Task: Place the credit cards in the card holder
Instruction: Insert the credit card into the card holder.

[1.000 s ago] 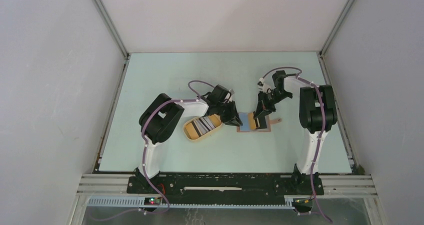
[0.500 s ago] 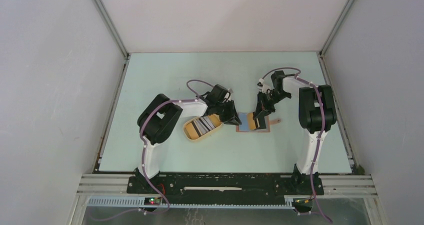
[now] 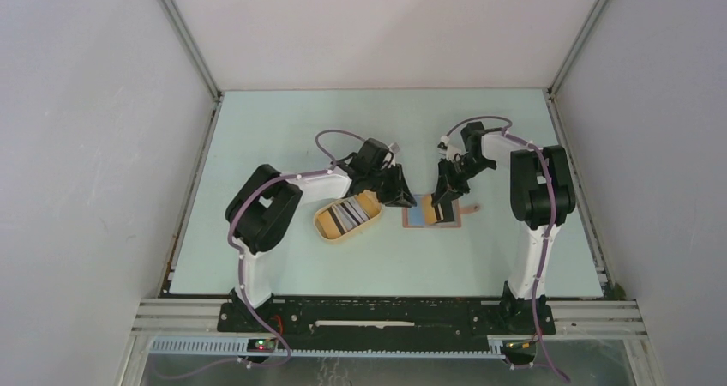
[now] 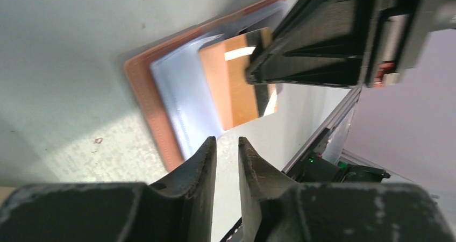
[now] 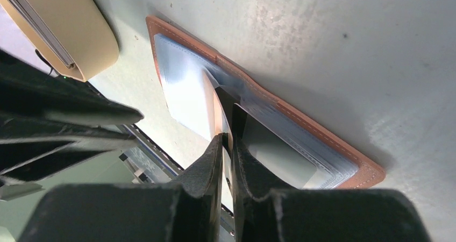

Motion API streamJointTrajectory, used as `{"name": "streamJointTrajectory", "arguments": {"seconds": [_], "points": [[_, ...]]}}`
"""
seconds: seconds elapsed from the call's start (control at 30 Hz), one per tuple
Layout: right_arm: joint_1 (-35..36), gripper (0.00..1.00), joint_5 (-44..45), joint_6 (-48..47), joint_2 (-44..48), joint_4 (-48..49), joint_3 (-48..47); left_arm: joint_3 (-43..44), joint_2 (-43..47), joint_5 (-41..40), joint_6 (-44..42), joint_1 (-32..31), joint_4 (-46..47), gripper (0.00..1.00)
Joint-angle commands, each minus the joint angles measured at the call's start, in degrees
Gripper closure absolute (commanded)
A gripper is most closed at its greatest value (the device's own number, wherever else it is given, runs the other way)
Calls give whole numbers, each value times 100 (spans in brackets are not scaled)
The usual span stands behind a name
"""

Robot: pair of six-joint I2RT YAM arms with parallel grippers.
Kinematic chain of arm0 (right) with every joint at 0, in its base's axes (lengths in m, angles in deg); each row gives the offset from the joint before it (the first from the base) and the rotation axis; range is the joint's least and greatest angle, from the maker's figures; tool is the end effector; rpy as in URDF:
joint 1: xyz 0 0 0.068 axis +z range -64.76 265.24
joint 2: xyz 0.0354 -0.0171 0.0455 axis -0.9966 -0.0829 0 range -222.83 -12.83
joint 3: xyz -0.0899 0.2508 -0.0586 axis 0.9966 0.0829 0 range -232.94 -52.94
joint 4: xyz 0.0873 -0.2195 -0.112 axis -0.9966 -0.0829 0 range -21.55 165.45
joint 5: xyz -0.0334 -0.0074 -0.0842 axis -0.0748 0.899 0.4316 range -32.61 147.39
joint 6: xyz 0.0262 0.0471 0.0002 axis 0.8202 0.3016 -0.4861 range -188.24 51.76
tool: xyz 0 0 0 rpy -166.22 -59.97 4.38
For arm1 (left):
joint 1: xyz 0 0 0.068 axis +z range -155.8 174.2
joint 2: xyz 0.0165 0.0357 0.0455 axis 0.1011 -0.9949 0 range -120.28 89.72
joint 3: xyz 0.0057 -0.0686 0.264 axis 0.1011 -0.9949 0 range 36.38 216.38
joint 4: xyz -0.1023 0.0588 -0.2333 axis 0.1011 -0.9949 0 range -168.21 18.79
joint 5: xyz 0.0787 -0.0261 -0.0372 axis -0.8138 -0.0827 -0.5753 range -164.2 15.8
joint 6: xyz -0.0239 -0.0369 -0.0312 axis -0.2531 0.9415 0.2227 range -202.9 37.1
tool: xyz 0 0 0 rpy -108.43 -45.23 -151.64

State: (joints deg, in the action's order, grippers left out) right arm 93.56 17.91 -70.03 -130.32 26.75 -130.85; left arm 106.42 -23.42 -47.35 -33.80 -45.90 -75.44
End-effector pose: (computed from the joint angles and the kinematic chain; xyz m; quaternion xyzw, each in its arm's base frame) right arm 0.3647 0.0762 0.1364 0.0879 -0.9370 -0.3379 0.0052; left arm 0.3073 -0.2799 0.1550 0.0131 0.9098 -0.4025 0.1002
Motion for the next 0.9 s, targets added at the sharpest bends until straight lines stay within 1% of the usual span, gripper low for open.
{"name": "streamJointTrajectory", "arguments": {"seconds": [0.0, 0.13, 0.27, 0.37, 0.53, 0.87], "points": [[101, 84, 165, 14, -17, 72, 83, -227, 576, -121, 99, -12, 479, 72], [76, 83, 68, 89, -28, 119, 107, -293, 693, -130, 464, -136, 1028, 70], [48, 83, -10, 152, -31, 185, 142, -405, 664, -195, 1178, -371, 1930, 69], [17, 83, -31, 231, -69, 227, 160, -393, 538, -352, 1563, -594, 2281, 69], [-18, 83, -57, 299, -141, 290, 155, -312, 352, -607, 1804, -845, 2365, 69], [-136, 83, -112, 310, -176, 309, 153, -247, -7, -793, 2109, -1057, 2337, 71]]}}
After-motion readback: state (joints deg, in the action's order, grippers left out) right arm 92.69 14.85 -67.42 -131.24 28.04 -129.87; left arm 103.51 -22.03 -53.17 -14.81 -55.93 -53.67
